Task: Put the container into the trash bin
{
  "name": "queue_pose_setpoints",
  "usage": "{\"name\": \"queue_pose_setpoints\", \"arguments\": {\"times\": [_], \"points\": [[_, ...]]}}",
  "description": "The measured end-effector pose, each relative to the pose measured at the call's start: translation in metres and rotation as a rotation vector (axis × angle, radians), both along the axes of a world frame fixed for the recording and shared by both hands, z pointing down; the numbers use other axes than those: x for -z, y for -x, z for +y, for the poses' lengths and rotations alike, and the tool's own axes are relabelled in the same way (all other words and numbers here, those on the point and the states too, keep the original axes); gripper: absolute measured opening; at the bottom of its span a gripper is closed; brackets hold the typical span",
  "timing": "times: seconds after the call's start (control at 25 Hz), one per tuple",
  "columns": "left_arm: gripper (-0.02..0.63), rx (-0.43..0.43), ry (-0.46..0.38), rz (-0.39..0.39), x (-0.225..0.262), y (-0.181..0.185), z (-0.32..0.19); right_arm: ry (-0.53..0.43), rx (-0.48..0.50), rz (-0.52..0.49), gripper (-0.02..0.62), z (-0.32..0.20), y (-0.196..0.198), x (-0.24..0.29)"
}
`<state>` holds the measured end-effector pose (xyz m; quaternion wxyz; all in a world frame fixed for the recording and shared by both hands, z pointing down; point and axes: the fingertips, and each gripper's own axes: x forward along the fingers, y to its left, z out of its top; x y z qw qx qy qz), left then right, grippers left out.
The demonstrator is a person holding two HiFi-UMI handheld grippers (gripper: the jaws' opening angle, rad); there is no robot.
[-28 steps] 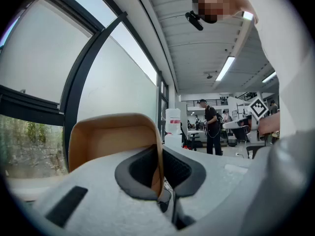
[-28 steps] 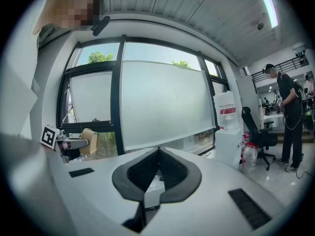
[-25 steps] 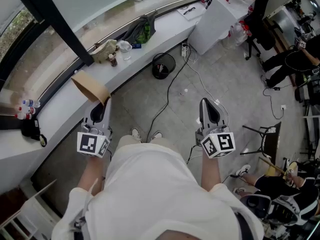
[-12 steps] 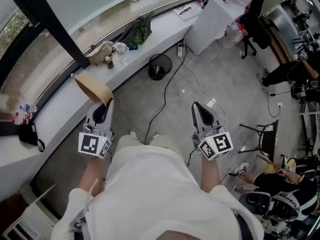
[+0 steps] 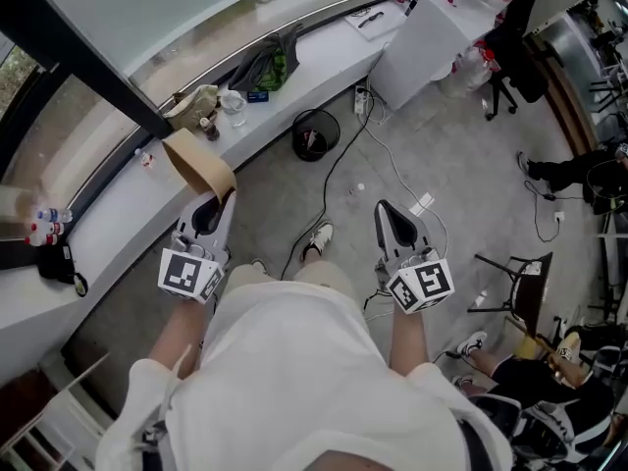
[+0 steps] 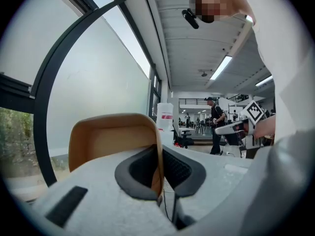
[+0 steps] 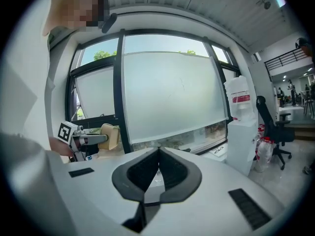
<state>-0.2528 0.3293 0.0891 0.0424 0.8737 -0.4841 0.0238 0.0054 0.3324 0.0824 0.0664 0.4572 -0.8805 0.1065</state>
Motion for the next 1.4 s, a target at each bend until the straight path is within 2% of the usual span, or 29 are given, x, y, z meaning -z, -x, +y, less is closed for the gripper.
{"name": "queue_pose_setpoints", "arguments": {"times": [0.24,0.36,0.52,0.72,0.88,1.12,1.4], "points": [[0.023,0.025,0.006,-0.017,0.010,-0.071,-0.070,-0.008,0.133,-0.023,0.002,-0.084,-0.043,-0.001],[0.023,0.055,0.005,-0.023,0.015,-0.096,-0.095,0.003,0.181,-0.024,0.002,-0.119,-0.061,-0.002],[0.023,0.078,0.029,-0.029,0.008,-0.115,-0.114,0.017,0.215,-0.031,0.002,-0.151,-0.073,-0.006],[0.023,0.094,0.048,-0.029,0.004,-0.120,-0.135,0.045,0.249,-0.042,0.002,-0.169,-0.072,-0.015],[0.023,0.066,0.055,-0.036,-0.003,-0.123,-0.157,0.076,0.228,-0.040,0.002,-0.185,-0.071,-0.025],[0.023,-0.030,0.096,-0.042,-0.020,-0.124,-0.197,0.091,0.144,-0.052,0.002,-0.217,-0.066,-0.025],[0.023,-0.132,0.129,-0.072,-0.038,-0.112,-0.245,0.119,0.101,-0.028,0.002,-0.253,-0.043,-0.035]]}}
